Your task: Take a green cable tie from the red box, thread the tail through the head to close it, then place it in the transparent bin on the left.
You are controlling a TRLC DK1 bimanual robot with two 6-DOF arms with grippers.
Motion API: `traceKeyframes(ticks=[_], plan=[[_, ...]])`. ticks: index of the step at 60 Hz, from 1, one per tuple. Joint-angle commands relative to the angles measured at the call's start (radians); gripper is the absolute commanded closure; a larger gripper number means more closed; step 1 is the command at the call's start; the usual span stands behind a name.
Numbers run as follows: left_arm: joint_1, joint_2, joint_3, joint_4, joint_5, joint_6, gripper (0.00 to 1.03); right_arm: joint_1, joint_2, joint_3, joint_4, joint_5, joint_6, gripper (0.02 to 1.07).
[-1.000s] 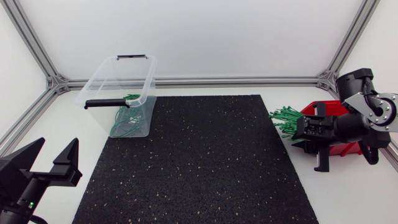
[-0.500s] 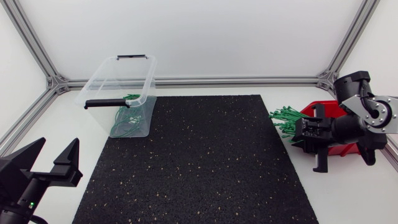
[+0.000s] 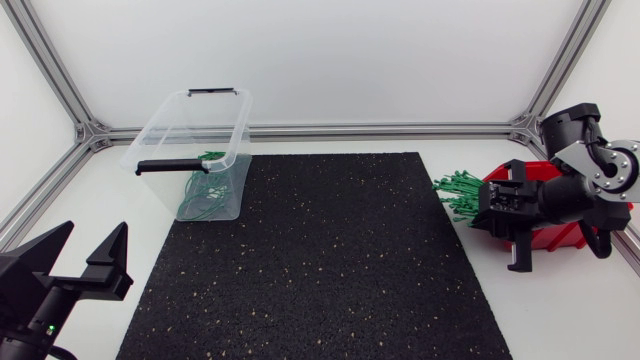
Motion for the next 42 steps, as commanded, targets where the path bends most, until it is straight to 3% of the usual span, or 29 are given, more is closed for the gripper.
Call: traceKeyframes(ticks=[1, 2, 32, 42], plan=[[-0.005, 0.007, -0.039, -0.019, 0.002, -0.007, 0.04, -0.006, 0.000, 0.025, -0.026, -0.001, 0.010, 0.98], [-0.005, 0.007, -0.039, -0.019, 0.002, -0.007, 0.04, -0.008, 0.009, 0.040, -0.047, -0.009, 0.015, 1.01], [-0.007, 0.007, -0.039, -0.020, 0.002, -0.007, 0.04, -0.028, -0.008, 0.127, -0.112, -0.072, 0.073, 1.01], [-0.005, 0.007, -0.039, -0.020, 0.002, -0.007, 0.04, -0.072, -0.005, 0.207, -0.102, -0.155, 0.137, 1.01]])
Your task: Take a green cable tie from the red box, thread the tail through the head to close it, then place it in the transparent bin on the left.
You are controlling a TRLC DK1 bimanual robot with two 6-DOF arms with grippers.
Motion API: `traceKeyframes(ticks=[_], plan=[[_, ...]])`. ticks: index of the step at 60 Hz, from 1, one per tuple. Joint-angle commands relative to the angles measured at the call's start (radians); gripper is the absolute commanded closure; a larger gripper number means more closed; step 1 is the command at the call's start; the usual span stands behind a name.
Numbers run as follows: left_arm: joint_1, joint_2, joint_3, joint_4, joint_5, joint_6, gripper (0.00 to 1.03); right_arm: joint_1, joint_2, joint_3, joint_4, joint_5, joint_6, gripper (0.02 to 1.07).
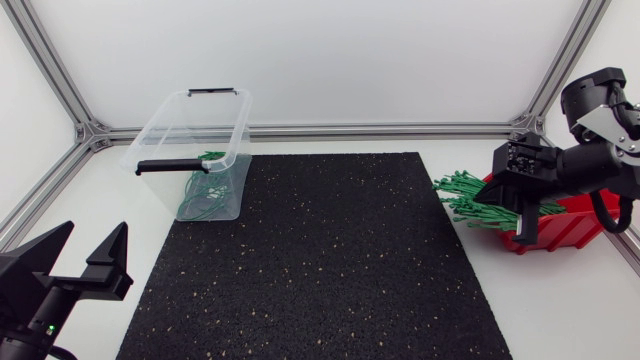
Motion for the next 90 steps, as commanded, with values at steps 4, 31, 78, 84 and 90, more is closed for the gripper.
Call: traceKeyframes(ticks=[4, 31, 78, 84, 90], plan=[[-0.005, 0.007, -0.039, -0.020, 0.002, -0.004, 0.04, -0.058, -0.004, 0.091, -0.004, -0.049, 0.066, 1.01], [-0.002, 0.005, -0.039, -0.025, 0.014, -0.004, 0.04, -0.276, -0.009, 0.309, 0.119, -0.279, 0.363, 1.01], [0.001, 0.004, -0.039, -0.027, 0.014, -0.004, 0.04, 0.018, -0.316, 0.291, -0.030, -0.236, 0.446, 1.01], [0.001, 0.004, -0.038, -0.027, 0.014, -0.004, 0.04, 0.110, -0.317, 0.308, -0.060, -0.199, 0.529, 1.01], [0.001, 0.004, -0.038, -0.027, 0.014, -0.004, 0.04, 0.247, -0.303, 0.320, -0.060, -0.104, 0.646, 1.01]])
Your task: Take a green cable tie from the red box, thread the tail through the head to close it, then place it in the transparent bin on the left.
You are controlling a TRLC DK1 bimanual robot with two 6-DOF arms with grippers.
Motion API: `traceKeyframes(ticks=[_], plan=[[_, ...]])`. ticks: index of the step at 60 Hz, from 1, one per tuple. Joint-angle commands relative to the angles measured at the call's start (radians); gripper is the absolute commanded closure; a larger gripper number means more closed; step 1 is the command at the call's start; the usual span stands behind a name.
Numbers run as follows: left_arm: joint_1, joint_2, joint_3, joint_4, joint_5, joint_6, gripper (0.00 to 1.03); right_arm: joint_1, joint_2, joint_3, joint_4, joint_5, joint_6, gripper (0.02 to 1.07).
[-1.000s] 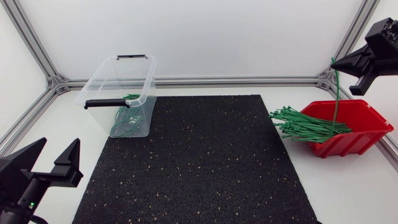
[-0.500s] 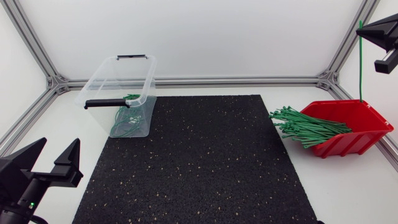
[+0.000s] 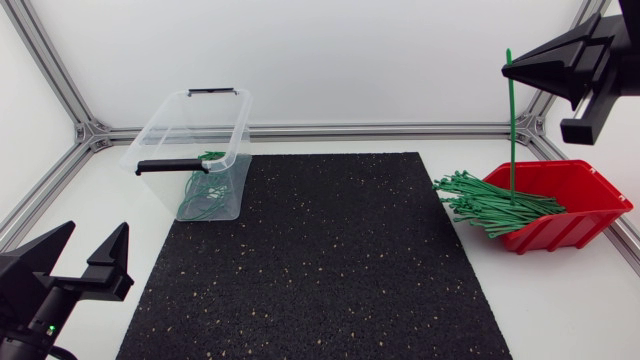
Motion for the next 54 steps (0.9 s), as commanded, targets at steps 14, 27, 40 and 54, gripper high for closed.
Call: traceKeyframes(ticks=[14, 27, 40, 54], plan=[[0.001, 0.005, -0.038, -0.027, 0.006, -0.004, 0.04, 0.271, 0.071, 0.030, 0.062, 0.133, 0.330, 1.01], [0.001, 0.007, -0.038, -0.027, 0.006, -0.004, 0.04, 0.386, 0.152, 0.025, 0.146, 0.155, 0.540, 1.01], [-0.002, 0.007, -0.038, -0.027, 0.008, -0.004, 0.04, 0.489, 0.253, 0.002, 0.277, 0.175, 0.763, 1.01], [0.001, 0.007, -0.038, -0.027, 0.008, -0.004, 0.04, 0.607, 0.370, -0.016, 0.461, 0.242, 1.005, 1.01]])
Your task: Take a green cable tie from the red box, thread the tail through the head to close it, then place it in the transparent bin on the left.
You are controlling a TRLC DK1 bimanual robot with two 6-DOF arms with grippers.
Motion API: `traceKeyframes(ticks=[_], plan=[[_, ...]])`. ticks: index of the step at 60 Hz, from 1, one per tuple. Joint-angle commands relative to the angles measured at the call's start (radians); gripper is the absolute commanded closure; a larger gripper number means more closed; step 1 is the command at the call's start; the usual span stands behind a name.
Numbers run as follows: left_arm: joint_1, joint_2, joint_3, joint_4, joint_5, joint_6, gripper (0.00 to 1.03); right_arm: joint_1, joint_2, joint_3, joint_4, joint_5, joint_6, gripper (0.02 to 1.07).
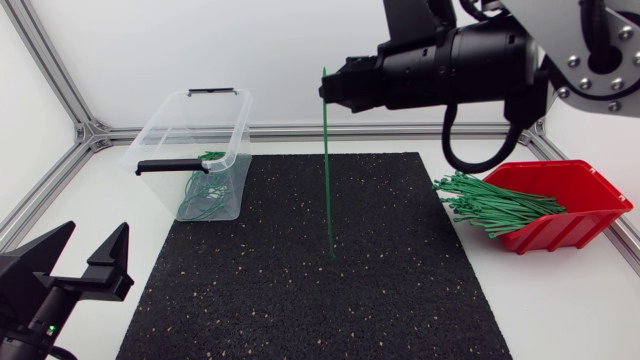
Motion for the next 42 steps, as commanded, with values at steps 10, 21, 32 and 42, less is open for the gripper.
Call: traceKeyframes(ticks=[10, 21, 32, 42], plan=[[0.002, 0.007, -0.038, -0.027, 0.007, -0.004, 0.04, 0.066, 0.132, -0.015, 0.105, -0.026, 0.252, 1.01], [0.001, 0.007, -0.038, -0.027, 0.007, -0.004, 0.04, 0.035, 0.186, -0.062, 0.183, -0.096, 0.379, 1.01], [-0.004, 0.008, -0.038, -0.027, 0.010, -0.004, 0.04, 0.000, 0.247, -0.124, 0.223, -0.096, 0.422, 1.01], [-0.004, 0.007, -0.038, -0.027, 0.012, -0.004, 0.04, -0.077, 0.273, -0.164, 0.218, -0.128, 0.422, 1.01]])
